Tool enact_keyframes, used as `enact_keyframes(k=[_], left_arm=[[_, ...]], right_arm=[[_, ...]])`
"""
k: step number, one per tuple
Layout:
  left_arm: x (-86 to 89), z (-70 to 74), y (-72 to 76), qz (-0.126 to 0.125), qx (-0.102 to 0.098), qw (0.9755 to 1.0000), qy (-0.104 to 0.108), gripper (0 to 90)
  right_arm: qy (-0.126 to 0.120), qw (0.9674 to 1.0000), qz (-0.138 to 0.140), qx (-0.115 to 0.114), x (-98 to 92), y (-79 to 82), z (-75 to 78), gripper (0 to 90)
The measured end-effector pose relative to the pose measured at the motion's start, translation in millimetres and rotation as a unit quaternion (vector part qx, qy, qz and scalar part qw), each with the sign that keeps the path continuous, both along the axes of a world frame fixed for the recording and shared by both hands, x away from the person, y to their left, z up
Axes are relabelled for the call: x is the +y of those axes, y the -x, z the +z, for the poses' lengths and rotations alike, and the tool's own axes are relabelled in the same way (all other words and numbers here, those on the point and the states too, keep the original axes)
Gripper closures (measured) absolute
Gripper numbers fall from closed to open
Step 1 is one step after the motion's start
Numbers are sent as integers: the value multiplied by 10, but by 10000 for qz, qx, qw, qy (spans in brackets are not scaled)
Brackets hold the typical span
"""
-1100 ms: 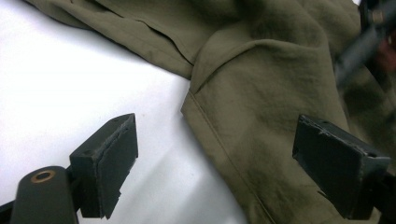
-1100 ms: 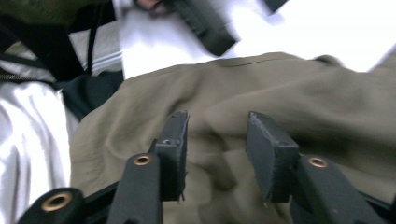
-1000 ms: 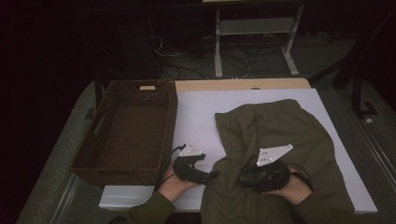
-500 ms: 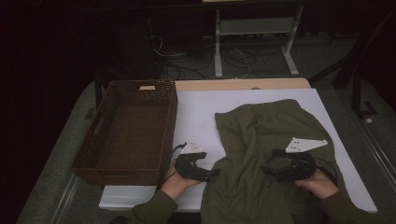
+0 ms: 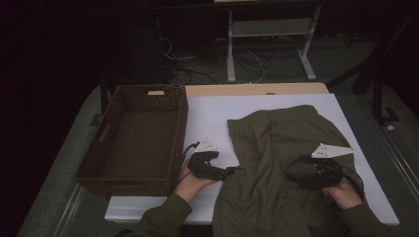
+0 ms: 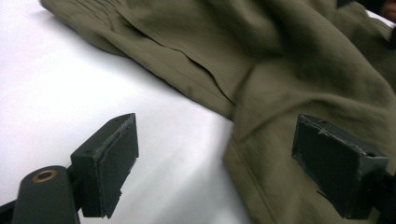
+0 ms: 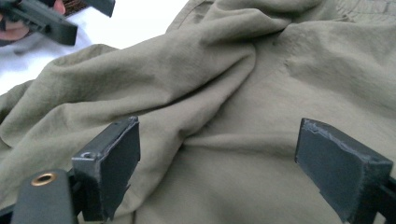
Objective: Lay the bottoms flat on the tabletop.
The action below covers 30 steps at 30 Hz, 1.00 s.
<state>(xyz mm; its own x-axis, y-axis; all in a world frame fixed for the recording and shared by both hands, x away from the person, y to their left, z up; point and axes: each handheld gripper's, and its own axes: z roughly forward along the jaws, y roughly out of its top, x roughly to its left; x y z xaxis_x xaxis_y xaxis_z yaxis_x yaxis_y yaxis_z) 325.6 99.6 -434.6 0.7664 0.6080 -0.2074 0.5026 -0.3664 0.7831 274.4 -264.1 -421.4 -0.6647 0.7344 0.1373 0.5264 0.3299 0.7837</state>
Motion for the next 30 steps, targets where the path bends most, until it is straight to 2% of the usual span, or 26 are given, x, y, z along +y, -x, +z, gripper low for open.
enact_keyframes(k=[4, 11, 16, 21, 30], left_arm=[[-2, 18, -95, 197, -29, 9998, -31, 154], [-78, 12, -311, 470, -34, 9989, -9, 218], [-166, -23, -472, 536, -18, 9986, -6, 292], [-260, -34, -615, 579, -61, 9982, -168, 367], [-407, -108, -881, 771, 89, 9956, -524, 462]], right_arm=[[43, 10000, -51, -50, -32, 36, -40, 143], [92, 9999, -40, 13, -48, 35, -78, 144], [110, 9999, -33, 28, -59, 22, -91, 144], [93, 9999, -55, 51, -62, 6, -107, 144], [157, 9999, -24, 58, -62, 6, -121, 144]])
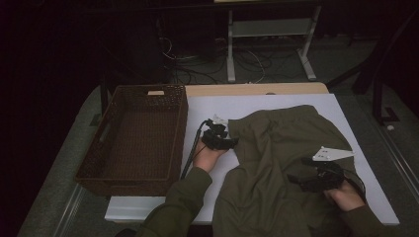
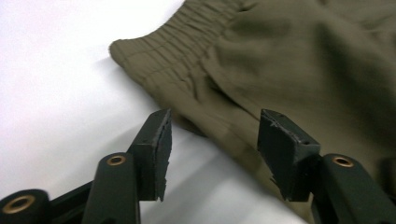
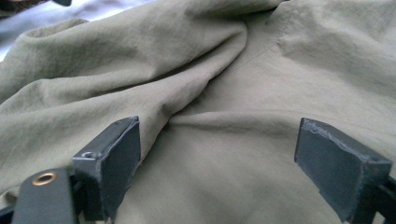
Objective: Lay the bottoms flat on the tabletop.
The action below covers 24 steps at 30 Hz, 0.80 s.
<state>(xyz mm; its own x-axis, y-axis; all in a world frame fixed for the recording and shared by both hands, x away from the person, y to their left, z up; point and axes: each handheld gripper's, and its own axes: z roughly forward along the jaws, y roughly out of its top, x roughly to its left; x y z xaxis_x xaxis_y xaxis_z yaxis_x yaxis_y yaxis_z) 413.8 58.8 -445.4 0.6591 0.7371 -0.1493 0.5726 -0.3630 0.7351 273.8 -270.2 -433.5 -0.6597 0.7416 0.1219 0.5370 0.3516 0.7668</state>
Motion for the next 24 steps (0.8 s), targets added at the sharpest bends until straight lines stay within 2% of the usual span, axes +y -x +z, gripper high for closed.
enact_keyframes(k=[2, 4, 8, 12, 16, 19, 24], left_arm=[[-24, -32, -38, 25, 117, 9999, -2, 494], [-55, -59, -54, 20, 151, 9999, -52, 543], [-90, -57, -58, 80, 48, 9998, -188, 666], [-111, -57, -49, 1, -21, 9997, -240, 860], [-109, -32, -67, 46, -113, 9994, -309, 883], [-74, 35, -155, 200, -265, 9986, -417, 883], [6, 132, -311, 516, -434, 9966, -469, 885]], right_arm=[[-8, 10000, 9, 2, -1, 0, -1, 144], [-15, 10000, 2, -5, -8, -2, -1, 144], [-45, 10000, 4, 4, -21, -5, -3, 145], [-70, 10000, 2, 22, -22, -9, -1, 145], [-88, 10000, -4, 1, -27, -8, 4, 145], [-83, 10000, -16, -2, -33, -11, 8, 145], [-85, 10000, -17, -5, -44, -14, 7, 145]])
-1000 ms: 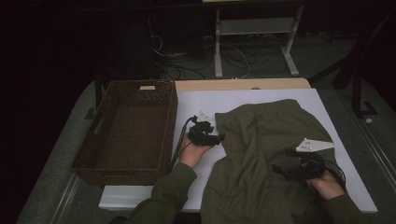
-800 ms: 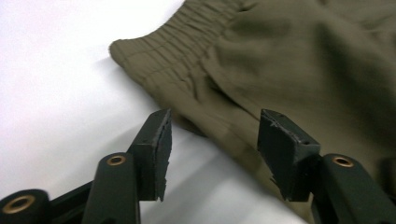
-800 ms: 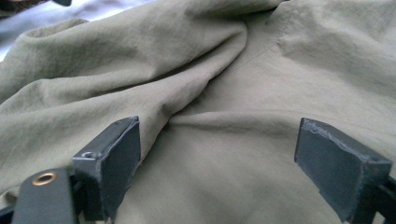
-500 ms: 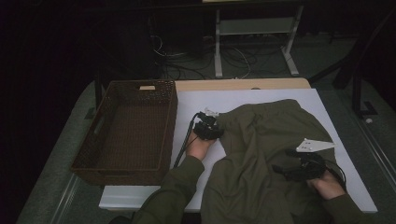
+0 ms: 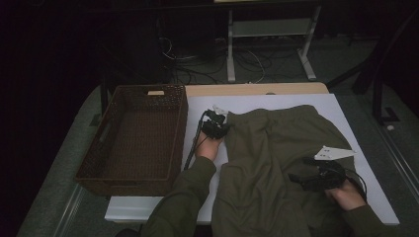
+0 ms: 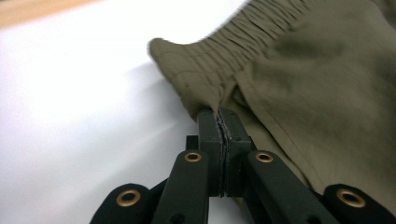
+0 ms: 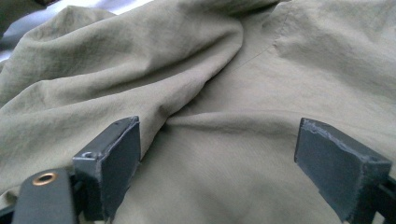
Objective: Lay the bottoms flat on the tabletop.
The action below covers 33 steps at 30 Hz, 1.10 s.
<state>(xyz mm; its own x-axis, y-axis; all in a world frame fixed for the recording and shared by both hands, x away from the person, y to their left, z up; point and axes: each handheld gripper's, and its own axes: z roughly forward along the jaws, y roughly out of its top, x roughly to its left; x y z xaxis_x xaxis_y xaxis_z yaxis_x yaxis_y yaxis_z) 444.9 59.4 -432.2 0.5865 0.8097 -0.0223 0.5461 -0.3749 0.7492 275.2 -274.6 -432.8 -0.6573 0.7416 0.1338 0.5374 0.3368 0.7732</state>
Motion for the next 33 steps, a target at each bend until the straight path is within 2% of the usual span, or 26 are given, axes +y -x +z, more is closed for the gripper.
enact_keyframes(k=[7, 11, 14, 15, 17, 22, 25, 29, 33], left_arm=[[101, 17, -218, 389, -151, 9991, -72, 885], [106, -47, -323, 411, -139, 9987, -258, 884], [102, -94, -386, 418, -82, 9986, -310, 875], [98, -101, -387, 416, -93, 9985, -337, 850], [98, -101, -375, 404, -44, 9988, -261, 784], [66, -10, -245, 280, -68, 9995, -123, 634], [47, 77, -111, 152, -128, 9998, 78, 593], [3, 165, 96, -148, -140, 9995, 251, 533], [-12, 231, 291, -455, -45, 9976, 523, 502]], right_arm=[[-10, 10000, -14, -2, -15, -2, 0, 145], [-8, 10000, -2, -7, -18, -3, 0, 145], [-3, 10000, 4, 2, -18, -5, -1, 145], [-1, 10000, 9, 4, -18, -6, -1, 145], [-3, 10000, 15, 5, -20, -7, -2, 145], [7, 10000, 17, 17, -20, -17, -8, 145], [10, 10000, 20, 21, -14, -14, -6, 145], [12, 10000, 34, 15, -6, -18, -6, 145], [24, 10000, 39, 22, 1, -17, -6, 145]])
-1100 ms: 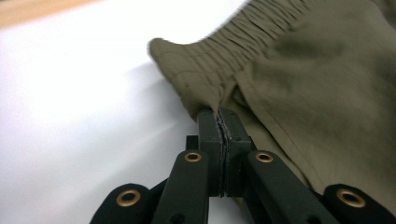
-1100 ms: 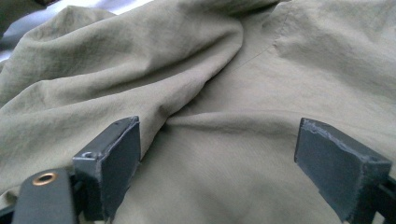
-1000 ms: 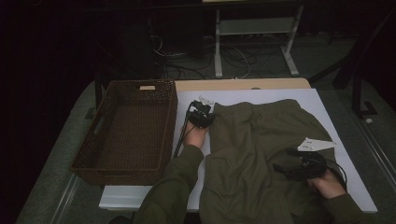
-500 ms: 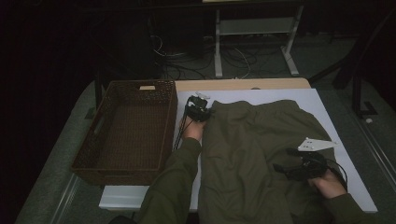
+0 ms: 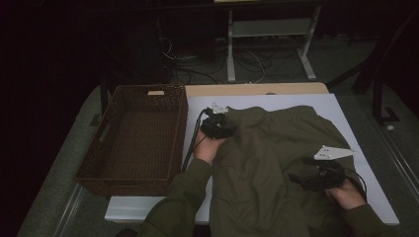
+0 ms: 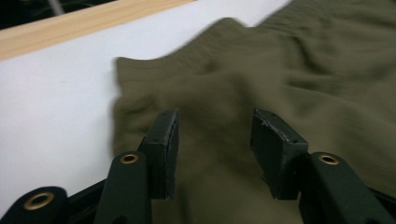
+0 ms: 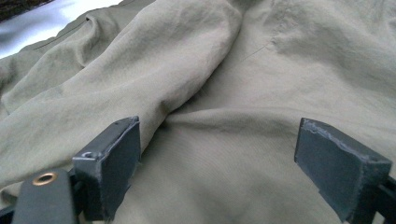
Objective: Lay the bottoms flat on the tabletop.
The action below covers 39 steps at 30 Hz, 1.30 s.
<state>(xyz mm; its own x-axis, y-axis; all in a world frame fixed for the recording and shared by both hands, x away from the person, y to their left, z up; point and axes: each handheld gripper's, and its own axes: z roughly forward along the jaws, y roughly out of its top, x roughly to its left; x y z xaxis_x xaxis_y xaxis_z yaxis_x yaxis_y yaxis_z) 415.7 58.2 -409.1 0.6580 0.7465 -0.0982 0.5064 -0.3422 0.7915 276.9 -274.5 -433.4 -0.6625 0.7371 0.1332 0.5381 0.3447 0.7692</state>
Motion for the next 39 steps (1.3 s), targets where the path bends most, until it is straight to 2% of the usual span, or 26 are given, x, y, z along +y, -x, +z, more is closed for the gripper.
enact_keyframes(k=[2, 6, 10, 14, 17, 19, 21, 24, 26, 29, 32, 35, 39], left_arm=[[-5, 20, 90, -184, 91, 9997, 131, 490], [-11, 55, 278, -535, 119, 9983, 183, 467], [-30, 44, 465, -906, 127, 9957, 161, 456], [-54, -27, 667, -1243, 270, 9917, 193, 452], [-75, -114, 819, -1472, 329, 9885, 79, 450], [-92, -176, 897, -1568, 381, 9869, 21, 446], [-106, -241, 959, -1626, 359, 9860, -128, 445], [-131, -344, 1016, -1720, 431, 9837, -286, 445], [-157, -382, 1055, -1784, 390, 9821, -451, 448], [-184, -397, 1095, -1843, 378, 9810, -474, 457], [-188, -414, 1111, -1765, 167, 9823, -596, 549], [-162, -417, 1093, -1744, 131, 9828, -590, 680], [-154, -414, 1089, -1800, 151, 9817, -596, 864]], right_arm=[[5, 10000, 0, 1, 3, 1, 2, 145], [13, 10000, 6, 3, 4, 0, 1, 145], [18, 10000, 5, 9, 1, -3, -3, 145], [25, 10000, 5, 13, 3, -4, -4, 145], [30, 10000, 13, 16, 8, -4, -5, 145], [32, 10000, 11, 20, 9, -6, -8, 145], [33, 10000, 11, 20, 10, -7, -8, 145], [32, 10000, 11, 25, 9, -6, -6, 145], [27, 10000, 9, 27, 7, -6, -7, 145], [25, 10000, 9, 25, 1, -5, -4, 145], [26, 10000, 9, 31, -4, -6, -7, 145], [21, 10000, 8, 24, -5, -6, -5, 145], [33, 10000, 16, 31, -1, -7, -5, 145]])
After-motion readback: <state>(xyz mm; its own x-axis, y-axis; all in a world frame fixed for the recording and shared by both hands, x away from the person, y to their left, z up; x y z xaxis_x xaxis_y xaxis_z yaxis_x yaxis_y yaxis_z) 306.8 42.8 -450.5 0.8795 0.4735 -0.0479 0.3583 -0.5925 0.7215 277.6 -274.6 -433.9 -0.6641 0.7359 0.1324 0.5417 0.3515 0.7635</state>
